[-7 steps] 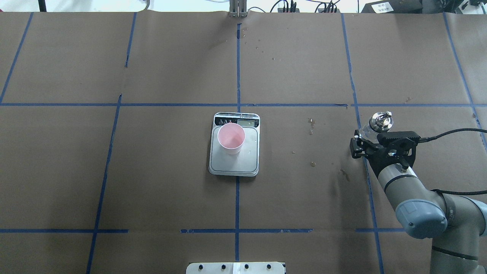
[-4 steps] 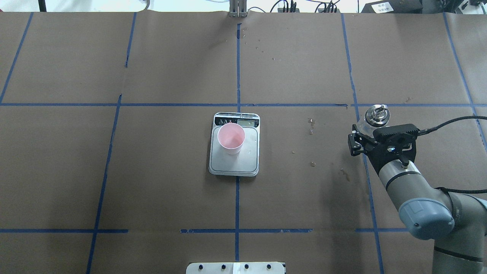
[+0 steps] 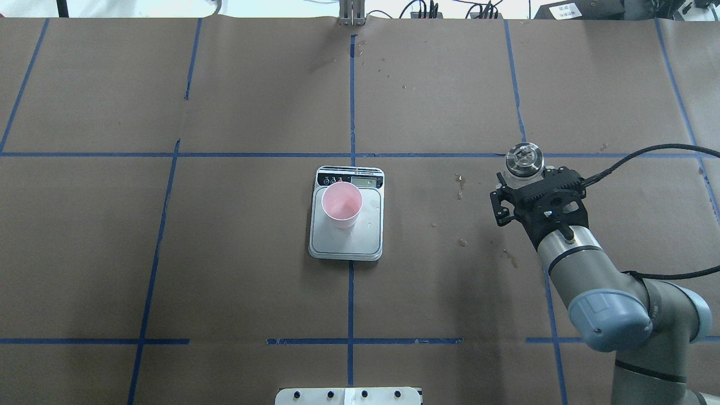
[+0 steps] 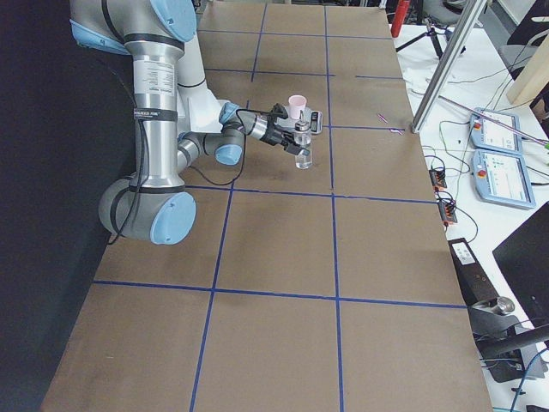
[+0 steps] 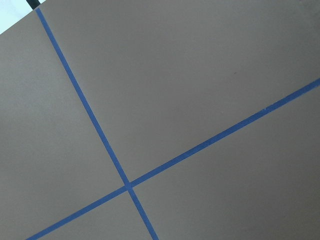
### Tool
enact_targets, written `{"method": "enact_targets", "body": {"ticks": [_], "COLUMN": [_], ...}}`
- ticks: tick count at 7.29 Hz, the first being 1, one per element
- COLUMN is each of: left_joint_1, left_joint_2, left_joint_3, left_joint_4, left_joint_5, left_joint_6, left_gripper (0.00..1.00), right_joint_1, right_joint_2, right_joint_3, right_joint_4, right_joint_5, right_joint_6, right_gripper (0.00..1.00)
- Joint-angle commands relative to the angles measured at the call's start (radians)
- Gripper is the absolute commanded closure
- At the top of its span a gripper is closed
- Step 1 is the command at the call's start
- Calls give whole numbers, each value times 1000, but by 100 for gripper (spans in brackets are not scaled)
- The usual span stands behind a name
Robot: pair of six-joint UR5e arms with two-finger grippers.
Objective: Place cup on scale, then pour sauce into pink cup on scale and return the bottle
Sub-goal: 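Lift the bottle with the right gripper and carry it toward the cup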
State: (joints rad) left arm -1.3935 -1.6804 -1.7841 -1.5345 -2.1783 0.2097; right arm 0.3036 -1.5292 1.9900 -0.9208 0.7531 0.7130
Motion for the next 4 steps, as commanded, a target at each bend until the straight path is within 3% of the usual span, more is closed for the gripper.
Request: {"method": "enact_targets", "body": {"ticks": [1,3,4], "left_joint_1": [-41,-94,-113], "left_joint_2": [10,14,16], "left_joint_3": [72,149,191], "left_joint_4": [-4,-30,-35], "left_joint_5": [-24,-43,-126], "left_joint_6": [56,62,91], "left_gripper": [0,0,0], "right_joint_1": [-1,6,15], "right_joint_2": [92,150,217], "right_joint_3": [0,-19,-19], "right_joint_4": [-7,-62,-184], "right_joint_5": [-3,-55,-72], "right_joint_6": [-188,-256,-267], "right_gripper": [100,100,100]}}
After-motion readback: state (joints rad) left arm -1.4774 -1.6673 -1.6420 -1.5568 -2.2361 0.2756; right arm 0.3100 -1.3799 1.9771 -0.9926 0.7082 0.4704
